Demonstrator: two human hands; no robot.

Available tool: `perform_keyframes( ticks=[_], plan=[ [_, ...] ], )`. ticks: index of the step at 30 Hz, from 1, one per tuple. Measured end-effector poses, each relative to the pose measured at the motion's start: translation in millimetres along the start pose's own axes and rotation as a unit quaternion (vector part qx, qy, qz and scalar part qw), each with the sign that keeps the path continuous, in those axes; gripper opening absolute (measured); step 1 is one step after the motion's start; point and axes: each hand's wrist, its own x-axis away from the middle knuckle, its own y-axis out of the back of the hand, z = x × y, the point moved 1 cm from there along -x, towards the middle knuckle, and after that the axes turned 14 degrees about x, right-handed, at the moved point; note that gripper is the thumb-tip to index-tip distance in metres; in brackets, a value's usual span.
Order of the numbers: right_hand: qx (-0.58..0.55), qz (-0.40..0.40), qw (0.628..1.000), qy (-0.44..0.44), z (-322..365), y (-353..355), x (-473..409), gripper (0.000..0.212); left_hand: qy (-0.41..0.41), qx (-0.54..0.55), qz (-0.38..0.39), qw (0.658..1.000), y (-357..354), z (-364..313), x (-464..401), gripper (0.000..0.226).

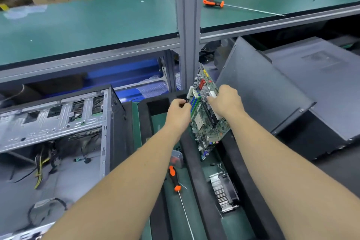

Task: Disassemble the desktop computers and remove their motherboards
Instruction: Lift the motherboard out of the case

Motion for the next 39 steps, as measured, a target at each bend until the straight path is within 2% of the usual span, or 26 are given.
perform_keyframes(
  ticks=[10,15,20,23,27,29,31,33,35,37,39],
  plan=[
    [-0.006,0.069,0.998,-0.001,-18,-48,-28,0.040,0.013,-0.022,-0.021,0.999,24,14,-16,0.035],
    [0.033,0.047,0.998,-0.033,-21,-47,-29,0.044,-0.003,-0.054,-0.018,0.998,29,16,-17,0.034],
    [0.073,0.054,0.994,-0.055,-32,-47,-24,0.013,-0.044,-0.122,0.027,0.991,38,18,-7,0.029],
    [0.076,0.066,0.992,-0.071,-41,-45,-18,0.030,-0.080,-0.159,0.037,0.983,48,19,0,0.029],
    [0.097,0.064,0.991,-0.069,-43,-45,-8,0.035,-0.120,-0.230,0.037,0.965,66,19,16,0.028],
    [0.145,0.031,0.988,-0.054,-35,-46,4,0.042,-0.127,-0.257,0.039,0.957,76,19,24,0.026],
    [0.183,-0.039,0.982,-0.004,-22,-49,18,0.039,-0.133,-0.279,0.035,0.951,84,17,31,0.025],
    [0.161,-0.075,0.982,0.059,-6,-55,35,0.031,-0.141,-0.310,0.029,0.940,92,15,39,0.027],
    [0.073,-0.046,0.992,0.095,12,-68,57,0.021,-0.162,-0.369,0.026,0.915,99,14,45,0.029],
    [0.026,-0.002,0.994,0.109,27,-88,84,0.012,-0.199,-0.441,0.028,0.875,106,17,50,0.027],
    [0.035,0.030,0.992,0.116,33,-115,111,0.017,-0.237,-0.502,0.036,0.831,113,19,54,0.022]
  ],
)
